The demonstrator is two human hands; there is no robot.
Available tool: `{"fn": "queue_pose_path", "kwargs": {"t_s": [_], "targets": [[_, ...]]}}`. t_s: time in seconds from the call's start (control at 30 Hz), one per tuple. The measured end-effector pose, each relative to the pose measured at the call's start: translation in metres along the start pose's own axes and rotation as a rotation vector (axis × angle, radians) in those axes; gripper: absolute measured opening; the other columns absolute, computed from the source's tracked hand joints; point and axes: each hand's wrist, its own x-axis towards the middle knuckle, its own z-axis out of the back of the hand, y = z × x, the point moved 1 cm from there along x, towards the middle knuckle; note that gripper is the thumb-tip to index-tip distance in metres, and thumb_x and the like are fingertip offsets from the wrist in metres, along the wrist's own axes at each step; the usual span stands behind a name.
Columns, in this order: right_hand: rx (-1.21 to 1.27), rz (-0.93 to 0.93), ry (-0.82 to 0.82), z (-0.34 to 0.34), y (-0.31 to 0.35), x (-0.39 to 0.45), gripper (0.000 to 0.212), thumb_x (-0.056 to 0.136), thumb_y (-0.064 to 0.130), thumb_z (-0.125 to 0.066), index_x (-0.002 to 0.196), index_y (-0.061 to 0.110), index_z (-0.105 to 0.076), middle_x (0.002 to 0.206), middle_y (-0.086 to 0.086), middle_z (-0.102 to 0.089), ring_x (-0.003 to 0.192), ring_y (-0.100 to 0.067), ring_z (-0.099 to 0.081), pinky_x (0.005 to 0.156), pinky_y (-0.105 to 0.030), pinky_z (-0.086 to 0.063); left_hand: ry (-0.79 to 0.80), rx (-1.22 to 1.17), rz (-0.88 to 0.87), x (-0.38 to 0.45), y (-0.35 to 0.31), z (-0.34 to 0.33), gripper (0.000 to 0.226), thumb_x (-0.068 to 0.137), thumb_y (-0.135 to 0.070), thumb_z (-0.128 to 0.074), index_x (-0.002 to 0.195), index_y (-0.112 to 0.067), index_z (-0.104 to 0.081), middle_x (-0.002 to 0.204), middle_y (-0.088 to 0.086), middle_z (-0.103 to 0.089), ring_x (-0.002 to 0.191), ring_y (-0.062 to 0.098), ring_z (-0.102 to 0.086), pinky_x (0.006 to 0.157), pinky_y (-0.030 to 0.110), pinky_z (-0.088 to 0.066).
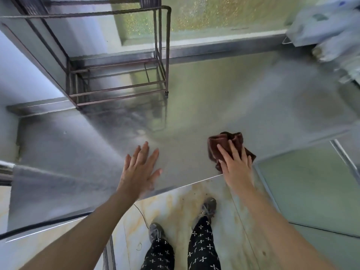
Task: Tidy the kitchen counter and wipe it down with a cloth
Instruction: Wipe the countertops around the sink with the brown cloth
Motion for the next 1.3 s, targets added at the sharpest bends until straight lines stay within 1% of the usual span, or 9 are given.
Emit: {"fn": "queue_pose_path", "kwargs": {"t_s": [0.17,0.33,0.5,0.67,0.8,0.87,1.0,1.13,1.3], "targets": [[0.226,-0.315,-0.028,0.001,0.029,0.015,0.049,0.098,0.034,-0.037,0.145,0.039,-0.025,0.159,0.005,-0.006,0.143,-0.038,0.000,0.114,-0.054,-0.006,-0.041,-0.105,0.023,0.015,-0.023,0.003,0.082,0.075,-0.067,-0.005,0.148,-0.028,-0.012,0.158,0.006,-0.002,0.146,0.028,-0.002,0.117,0.046,-0.007],[0.080,0.204,0.009,-0.011,0.043,-0.010,0.049,0.085,0.035,-0.042,0.134,0.036,-0.044,0.149,0.002,-0.037,0.131,-0.045,-0.037,0.101,-0.062,-0.031,-0.056,-0.140,0.041,0.034,-0.049,0.000,0.090,0.074,-0.075,-0.003,0.145,-0.025,-0.026,0.157,0.011,-0.014,0.144,0.032,-0.012,0.115,0.049,-0.012],[0.051,0.454,0.049,-0.002,-0.015,0.003,0.049,0.083,0.032,-0.042,0.131,0.038,-0.047,0.148,0.007,-0.039,0.132,-0.034,-0.040,0.104,-0.052,-0.033,-0.051,-0.117,-0.058,0.067,-0.090,0.009,0.099,0.072,-0.079,0.010,0.145,-0.023,-0.026,0.156,0.011,-0.015,0.145,0.032,-0.011,0.115,0.051,-0.012],[0.055,0.111,0.023,0.017,-0.107,0.042,0.052,0.083,0.034,-0.041,0.135,0.038,-0.041,0.147,0.000,-0.041,0.131,-0.039,-0.040,0.100,-0.060,-0.035,-0.069,-0.149,-0.055,0.101,-0.134,0.016,0.080,0.077,-0.066,-0.013,0.145,-0.026,-0.025,0.157,0.009,-0.015,0.144,0.032,-0.013,0.114,0.052,-0.014],[0.164,-0.311,-0.047,0.032,-0.142,0.068,0.049,0.098,0.031,-0.039,0.145,0.036,-0.028,0.158,0.001,-0.014,0.143,-0.037,-0.008,0.113,-0.056,-0.013,-0.071,-0.143,-0.041,0.117,-0.165,0.019,0.080,0.076,-0.063,-0.008,0.146,-0.027,-0.022,0.157,0.008,-0.011,0.145,0.032,-0.011,0.115,0.051,-0.013],[0.223,-0.373,-0.029,0.033,-0.131,0.074,0.051,0.097,0.032,-0.041,0.145,0.036,-0.026,0.158,0.002,-0.009,0.143,-0.039,-0.004,0.113,-0.056,-0.009,-0.061,-0.146,-0.026,0.126,-0.178,0.020,0.080,0.076,-0.062,-0.004,0.147,-0.029,-0.019,0.158,0.007,-0.008,0.145,0.031,-0.008,0.115,0.051,-0.011],[0.081,0.013,-0.022,0.023,-0.118,0.054,0.060,0.078,0.032,-0.065,0.135,0.034,-0.045,0.149,-0.002,-0.038,0.130,-0.048,-0.037,0.099,-0.064,-0.032,-0.041,-0.133,0.008,0.142,-0.198,0.024,0.083,0.072,-0.061,0.001,0.147,-0.031,-0.017,0.158,0.006,-0.004,0.146,0.029,-0.003,0.116,0.050,-0.007],[0.004,0.341,0.043,0.028,-0.154,0.042,0.053,0.079,0.035,-0.047,0.132,0.040,-0.045,0.147,0.007,-0.040,0.132,-0.036,-0.040,0.102,-0.057,-0.032,-0.013,-0.073,-0.026,0.158,-0.226,0.022,0.076,0.079,-0.058,-0.001,0.147,-0.028,-0.017,0.158,0.008,-0.005,0.145,0.031,-0.003,0.115,0.052,-0.007],[0.033,0.122,0.040,0.040,-0.215,0.063,0.077,0.061,0.023,-0.080,0.129,0.038,-0.047,0.140,0.002,-0.049,0.123,-0.039,-0.050,0.094,-0.060,-0.040,-0.019,-0.024,-0.151,0.171,-0.280,0.010,0.061,0.088,-0.051,-0.022,0.140,-0.024,-0.037,0.152,0.013,-0.029,0.139,0.037,-0.029,0.108,0.056,-0.027]]}}
